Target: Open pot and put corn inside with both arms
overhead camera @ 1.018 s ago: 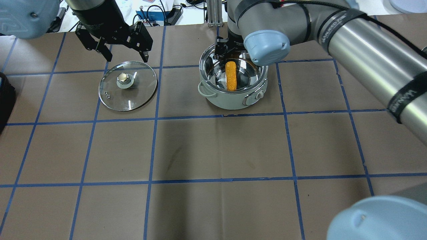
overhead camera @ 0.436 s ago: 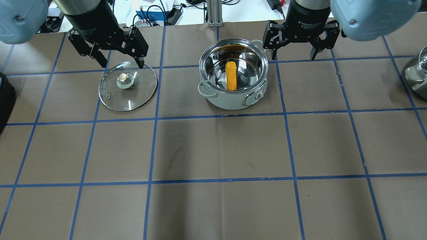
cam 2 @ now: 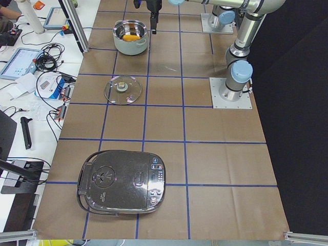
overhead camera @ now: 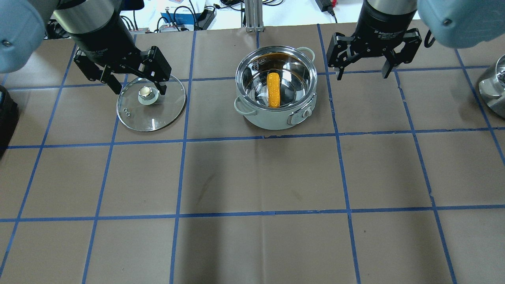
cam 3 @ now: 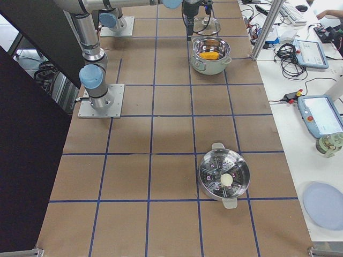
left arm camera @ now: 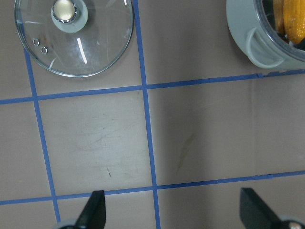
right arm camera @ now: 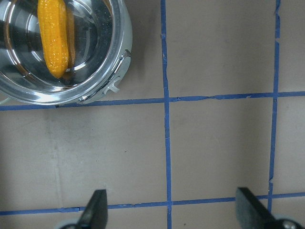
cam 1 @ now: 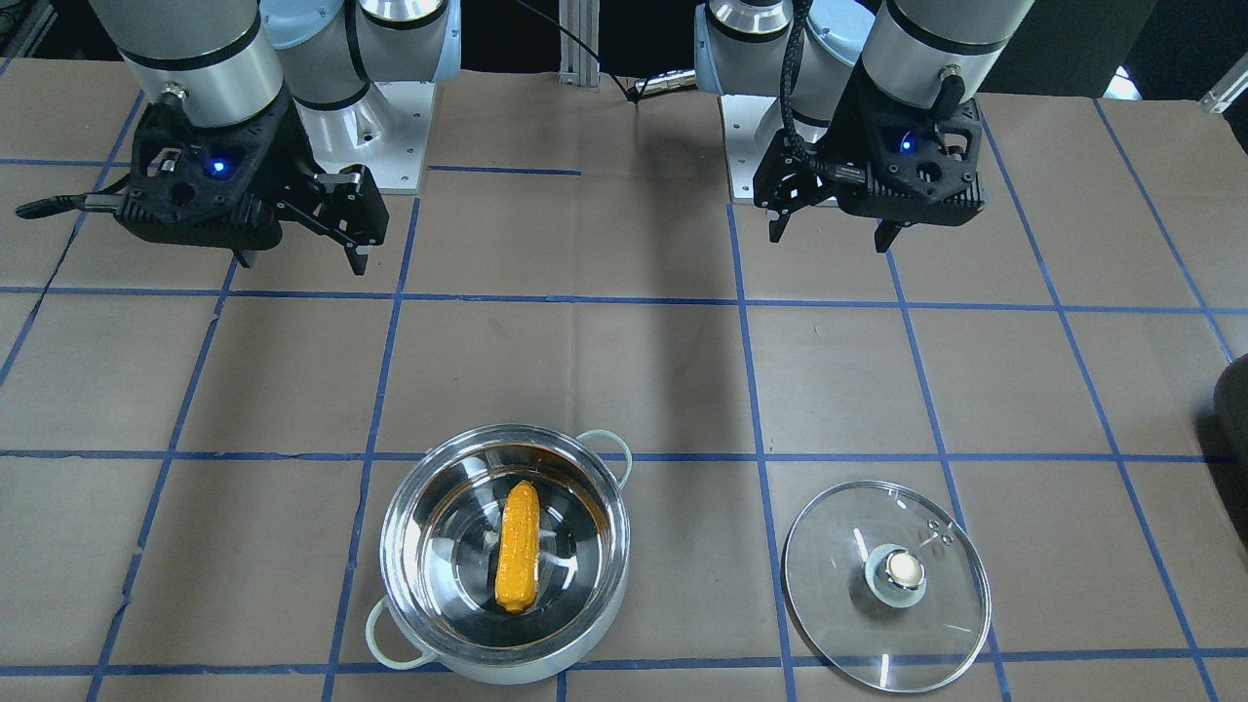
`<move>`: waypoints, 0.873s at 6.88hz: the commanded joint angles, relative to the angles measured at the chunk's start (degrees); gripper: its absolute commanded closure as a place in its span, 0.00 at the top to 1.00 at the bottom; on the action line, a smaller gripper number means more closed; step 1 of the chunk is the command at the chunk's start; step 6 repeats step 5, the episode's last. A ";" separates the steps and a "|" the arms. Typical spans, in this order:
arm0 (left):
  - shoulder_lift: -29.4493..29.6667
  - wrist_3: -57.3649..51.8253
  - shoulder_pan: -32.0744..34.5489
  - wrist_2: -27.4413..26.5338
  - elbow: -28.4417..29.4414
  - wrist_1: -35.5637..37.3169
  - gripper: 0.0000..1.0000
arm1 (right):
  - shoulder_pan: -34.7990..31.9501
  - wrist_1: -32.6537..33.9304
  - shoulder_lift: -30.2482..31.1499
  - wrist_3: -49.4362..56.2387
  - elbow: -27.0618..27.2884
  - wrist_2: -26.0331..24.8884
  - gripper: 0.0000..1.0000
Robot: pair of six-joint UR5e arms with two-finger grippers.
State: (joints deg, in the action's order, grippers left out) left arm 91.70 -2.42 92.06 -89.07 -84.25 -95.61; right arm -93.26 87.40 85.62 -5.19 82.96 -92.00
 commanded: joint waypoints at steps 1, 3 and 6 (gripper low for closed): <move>-0.38 -0.04 -0.21 0.04 -0.65 0.16 1.00 | 0.89 -0.47 1.47 1.41 1.66 -0.20 0.94; 0.06 -0.65 -0.21 0.13 -0.83 2.08 1.00 | 1.07 -0.39 2.71 1.50 3.52 -0.03 0.95; 0.15 -0.57 -0.30 0.13 -1.09 2.89 1.00 | 1.07 -0.39 2.71 1.41 3.52 -0.20 0.96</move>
